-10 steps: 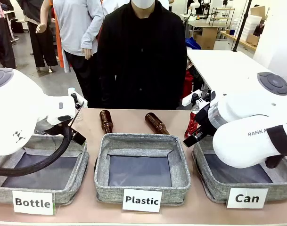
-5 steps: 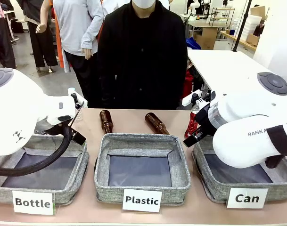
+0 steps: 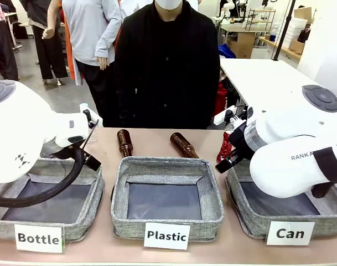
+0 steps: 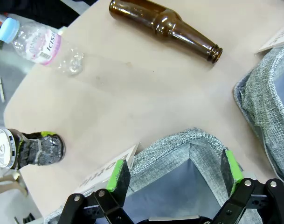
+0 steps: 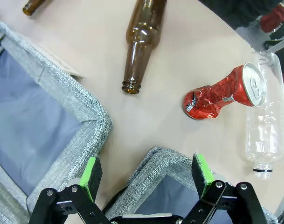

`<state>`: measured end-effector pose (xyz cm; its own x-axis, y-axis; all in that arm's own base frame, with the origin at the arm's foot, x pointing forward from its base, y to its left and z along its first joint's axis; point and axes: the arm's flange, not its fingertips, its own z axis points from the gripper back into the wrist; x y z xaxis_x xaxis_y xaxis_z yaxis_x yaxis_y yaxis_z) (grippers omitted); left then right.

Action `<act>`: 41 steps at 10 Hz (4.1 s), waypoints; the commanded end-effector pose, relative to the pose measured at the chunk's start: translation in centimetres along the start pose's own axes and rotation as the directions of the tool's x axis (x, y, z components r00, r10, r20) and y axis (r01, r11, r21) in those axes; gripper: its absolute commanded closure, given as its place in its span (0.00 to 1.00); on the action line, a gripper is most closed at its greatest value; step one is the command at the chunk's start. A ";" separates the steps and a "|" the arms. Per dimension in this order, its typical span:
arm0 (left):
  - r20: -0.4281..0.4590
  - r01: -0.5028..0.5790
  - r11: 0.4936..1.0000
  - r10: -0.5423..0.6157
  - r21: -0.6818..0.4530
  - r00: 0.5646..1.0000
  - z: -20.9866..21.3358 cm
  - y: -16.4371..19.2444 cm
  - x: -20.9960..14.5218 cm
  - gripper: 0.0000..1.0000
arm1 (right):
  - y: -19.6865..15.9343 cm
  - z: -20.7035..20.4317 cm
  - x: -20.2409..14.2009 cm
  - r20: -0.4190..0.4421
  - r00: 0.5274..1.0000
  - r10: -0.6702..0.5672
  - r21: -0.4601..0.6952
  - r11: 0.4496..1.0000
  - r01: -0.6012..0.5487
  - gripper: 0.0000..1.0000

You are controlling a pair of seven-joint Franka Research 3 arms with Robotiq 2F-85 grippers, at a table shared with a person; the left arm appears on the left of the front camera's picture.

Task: Sort the can waste into the basket.
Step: Pick up the can waste from the table and place it in the right Fabric basket.

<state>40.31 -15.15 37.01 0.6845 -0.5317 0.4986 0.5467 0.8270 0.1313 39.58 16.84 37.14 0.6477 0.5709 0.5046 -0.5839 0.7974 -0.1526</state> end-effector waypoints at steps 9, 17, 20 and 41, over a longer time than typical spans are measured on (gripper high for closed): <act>-0.056 -0.198 0.925 0.190 -0.324 0.980 16.6 -4.0 1.6 0.00 | -1.7 15.7 0.9 -0.157 0.929 -0.334 0.315 0.875 0.368 0.00; 0.158 -0.512 0.397 0.881 -0.762 0.447 27.1 16.4 -22.2 0.00 | -18.0 25.8 -22.6 0.027 0.492 -0.870 0.699 0.368 0.613 0.00; 0.063 -0.547 0.144 0.985 -0.825 0.164 21.6 16.9 -28.3 0.00 | -21.5 24.2 -30.0 -0.004 0.312 -0.950 0.751 0.203 0.629 0.00; 0.037 -0.577 0.082 0.995 -0.813 0.089 25.4 26.4 -31.0 0.00 | -14.8 9.2 -5.3 0.032 0.997 0.072 0.543 0.836 -0.078 0.00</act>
<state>21.17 27.65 46.75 0.5916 0.7855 0.1819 0.0089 0.2193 -0.9756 39.12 1.91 43.71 0.5837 0.6511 0.4852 -0.8057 0.5384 0.2468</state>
